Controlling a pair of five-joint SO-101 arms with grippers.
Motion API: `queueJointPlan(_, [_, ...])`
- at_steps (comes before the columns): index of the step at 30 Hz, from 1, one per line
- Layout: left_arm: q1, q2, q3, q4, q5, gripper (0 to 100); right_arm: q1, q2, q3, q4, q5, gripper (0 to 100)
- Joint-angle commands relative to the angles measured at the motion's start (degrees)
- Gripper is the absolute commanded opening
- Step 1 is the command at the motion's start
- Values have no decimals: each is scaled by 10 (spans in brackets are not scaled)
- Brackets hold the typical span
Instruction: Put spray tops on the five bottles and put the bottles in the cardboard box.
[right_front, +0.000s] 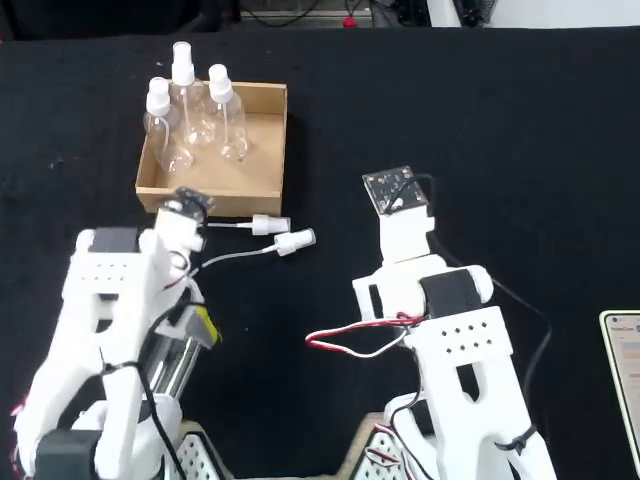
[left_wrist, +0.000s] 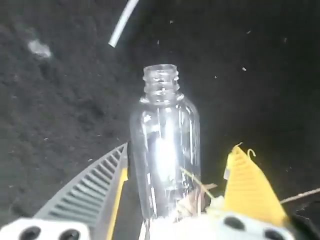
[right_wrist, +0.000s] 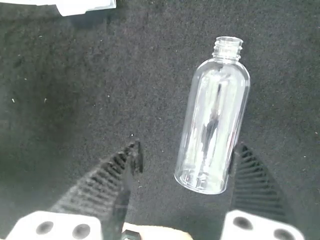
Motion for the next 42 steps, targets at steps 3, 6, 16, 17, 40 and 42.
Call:
queueJointPlan(3, [-11,-19,36,-54,-4,307,-9,-7,-33,-9,-1,279])
queueJointPlan(6, [-10,-5,38,-73,-4,307,-9,-7,-35,-10,-3,279])
queueJointPlan(16, [-12,119,7,-113,-6,302,-9,-7,-32,-6,-1,279])
queueJointPlan(17, [-12,119,7,-113,-6,302,-9,-7,-32,-6,-1,279])
queueJointPlan(40, [-26,-38,-3,-137,20,159,-84,59,0,-181,-98,279])
queueJointPlan(42, [-26,-72,12,-154,45,159,-102,98,-2,-215,-137,279])
